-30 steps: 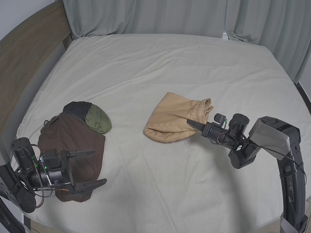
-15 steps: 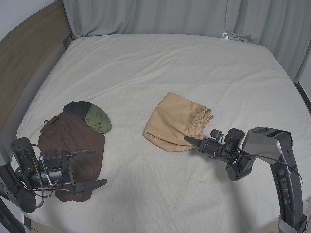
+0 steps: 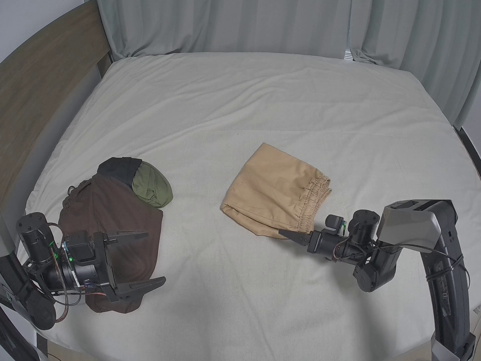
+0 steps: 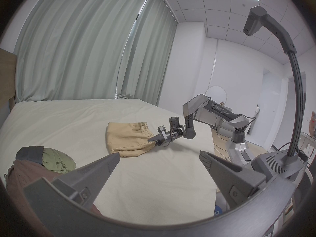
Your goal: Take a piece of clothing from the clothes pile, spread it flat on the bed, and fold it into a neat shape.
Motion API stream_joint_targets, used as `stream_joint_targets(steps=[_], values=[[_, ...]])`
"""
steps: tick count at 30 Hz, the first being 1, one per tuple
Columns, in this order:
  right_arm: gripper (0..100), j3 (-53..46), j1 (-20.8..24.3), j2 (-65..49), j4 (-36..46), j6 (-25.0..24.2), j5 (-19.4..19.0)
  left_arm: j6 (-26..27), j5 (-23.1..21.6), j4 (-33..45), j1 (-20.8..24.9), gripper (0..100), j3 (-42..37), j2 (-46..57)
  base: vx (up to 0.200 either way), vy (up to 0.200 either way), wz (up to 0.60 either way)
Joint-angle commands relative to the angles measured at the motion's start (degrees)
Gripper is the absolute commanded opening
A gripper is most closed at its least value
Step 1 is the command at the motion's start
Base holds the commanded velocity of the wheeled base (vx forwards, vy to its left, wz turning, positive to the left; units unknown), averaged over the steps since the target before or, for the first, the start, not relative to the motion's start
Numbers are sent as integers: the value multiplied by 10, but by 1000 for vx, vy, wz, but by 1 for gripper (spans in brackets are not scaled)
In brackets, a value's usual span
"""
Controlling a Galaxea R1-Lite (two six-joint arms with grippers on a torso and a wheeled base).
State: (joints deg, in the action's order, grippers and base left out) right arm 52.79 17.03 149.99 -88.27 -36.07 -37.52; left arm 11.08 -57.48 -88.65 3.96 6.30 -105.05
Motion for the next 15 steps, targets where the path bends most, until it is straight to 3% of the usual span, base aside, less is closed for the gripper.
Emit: stream_joint_targets(steps=[1, 10, 15], values=[[100, -129, 33, -85, 0, 41, -4, 0, 0, 0, 0, 100, 0, 2, 0, 0, 0], [100, -205, 68, -207, 2, 32, -13, 0, 0, 0, 0, 100, 0, 2, 0, 0, 0], [100, -170, 62, -253, 1, -37, -20, 0, 0, 0, 0, 100, 0, 2, 0, 0, 0]])
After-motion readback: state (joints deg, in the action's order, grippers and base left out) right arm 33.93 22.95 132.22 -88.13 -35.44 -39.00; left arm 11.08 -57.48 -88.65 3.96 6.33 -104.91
